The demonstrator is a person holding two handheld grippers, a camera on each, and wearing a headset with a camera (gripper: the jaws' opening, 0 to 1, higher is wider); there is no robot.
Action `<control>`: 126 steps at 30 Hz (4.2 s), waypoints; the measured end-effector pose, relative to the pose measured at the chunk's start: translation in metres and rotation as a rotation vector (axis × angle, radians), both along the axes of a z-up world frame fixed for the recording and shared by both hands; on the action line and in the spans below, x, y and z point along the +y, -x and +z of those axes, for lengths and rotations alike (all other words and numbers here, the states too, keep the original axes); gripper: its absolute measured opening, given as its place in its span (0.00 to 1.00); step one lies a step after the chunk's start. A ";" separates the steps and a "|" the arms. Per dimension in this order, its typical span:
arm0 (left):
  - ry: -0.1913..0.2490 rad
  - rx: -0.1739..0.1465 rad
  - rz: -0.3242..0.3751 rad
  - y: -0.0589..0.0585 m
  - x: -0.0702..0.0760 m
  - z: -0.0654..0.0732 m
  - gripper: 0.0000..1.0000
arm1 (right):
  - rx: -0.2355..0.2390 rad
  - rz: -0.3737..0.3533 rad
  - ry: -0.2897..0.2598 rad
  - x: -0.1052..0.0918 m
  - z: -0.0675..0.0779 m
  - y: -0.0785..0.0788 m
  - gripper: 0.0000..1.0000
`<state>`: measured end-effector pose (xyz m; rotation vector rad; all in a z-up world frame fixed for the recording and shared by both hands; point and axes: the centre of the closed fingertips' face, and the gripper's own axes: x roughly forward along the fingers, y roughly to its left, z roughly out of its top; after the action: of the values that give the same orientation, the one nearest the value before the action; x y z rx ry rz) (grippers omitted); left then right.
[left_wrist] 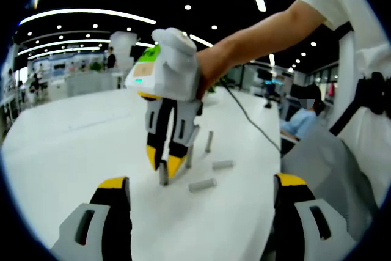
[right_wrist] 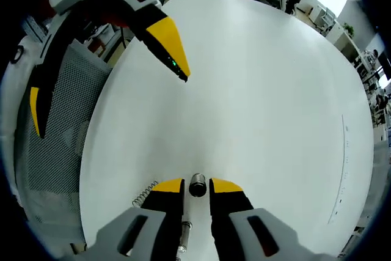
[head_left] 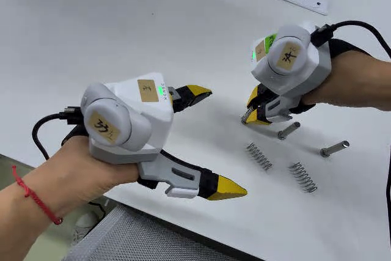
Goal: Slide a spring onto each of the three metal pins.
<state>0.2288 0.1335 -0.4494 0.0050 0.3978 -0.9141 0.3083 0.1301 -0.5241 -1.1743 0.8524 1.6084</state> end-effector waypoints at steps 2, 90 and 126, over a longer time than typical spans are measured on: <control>-0.008 0.002 -0.006 0.001 0.000 -0.001 0.98 | -0.003 -0.009 -0.021 0.001 0.008 -0.001 0.18; -0.792 0.054 -0.587 -0.021 -0.059 -0.106 0.15 | 0.043 -0.798 -0.781 -0.262 0.069 0.071 0.88; -0.637 0.116 -0.472 -0.005 -0.066 -0.080 0.11 | 0.043 -0.784 -0.774 -0.249 0.078 0.076 0.87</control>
<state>0.2342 0.0675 -0.5291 0.6550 0.8039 -1.2184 0.2319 -0.1188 -0.4462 -0.1981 0.5188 1.1147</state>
